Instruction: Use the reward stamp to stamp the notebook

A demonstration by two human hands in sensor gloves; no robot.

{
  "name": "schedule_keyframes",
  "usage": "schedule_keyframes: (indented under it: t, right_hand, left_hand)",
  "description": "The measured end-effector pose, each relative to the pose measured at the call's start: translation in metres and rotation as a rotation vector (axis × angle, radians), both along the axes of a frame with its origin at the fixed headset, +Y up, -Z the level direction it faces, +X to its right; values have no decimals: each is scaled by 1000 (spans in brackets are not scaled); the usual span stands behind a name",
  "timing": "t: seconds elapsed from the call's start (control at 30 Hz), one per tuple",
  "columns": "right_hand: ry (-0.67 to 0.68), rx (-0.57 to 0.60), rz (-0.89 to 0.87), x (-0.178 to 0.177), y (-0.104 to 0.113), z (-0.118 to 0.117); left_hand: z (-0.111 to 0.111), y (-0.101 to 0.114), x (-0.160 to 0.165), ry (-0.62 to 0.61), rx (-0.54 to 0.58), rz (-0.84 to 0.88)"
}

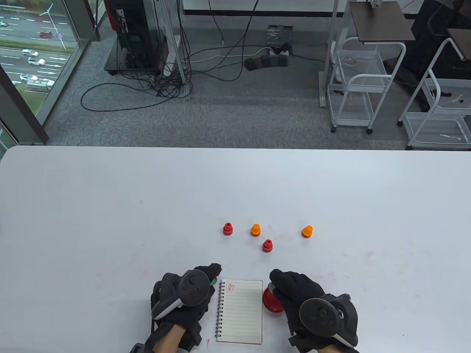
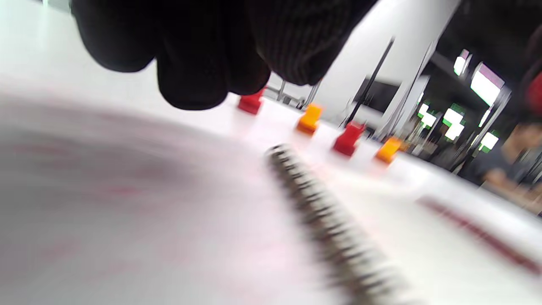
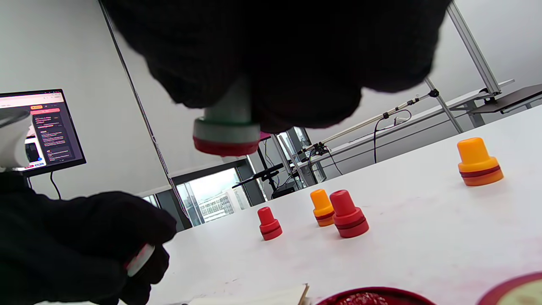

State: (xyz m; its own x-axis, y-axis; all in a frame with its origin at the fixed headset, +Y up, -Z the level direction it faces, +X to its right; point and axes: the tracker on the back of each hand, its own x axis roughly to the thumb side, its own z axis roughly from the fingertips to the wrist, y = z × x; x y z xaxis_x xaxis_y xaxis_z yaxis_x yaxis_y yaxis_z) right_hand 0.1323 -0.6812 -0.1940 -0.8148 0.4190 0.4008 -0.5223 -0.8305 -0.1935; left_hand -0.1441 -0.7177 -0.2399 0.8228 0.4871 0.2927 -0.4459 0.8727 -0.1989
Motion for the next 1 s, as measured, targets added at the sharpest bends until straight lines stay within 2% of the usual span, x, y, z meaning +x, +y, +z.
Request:
schedule_keyframes:
  t: [0.1,0.3,0.43,0.77,1.0]
  right_hand:
    - [-1,-1,-14,-2,1,1]
    - [14,-1,-80,-8,2,3]
    - [57,-5,-138,-16,3,6]
    - [150,-23,-192,-33,6,11]
    - [181,-13,-170,-38,6,13]
  left_hand:
    - [2,6,0,-36,22,214]
    - [8,12,9,-133,42,286]
    - [11,13,18,-166,34,302]
    - [22,19,34,-245,114,249]
    - [23,19,35,-251,119,268]
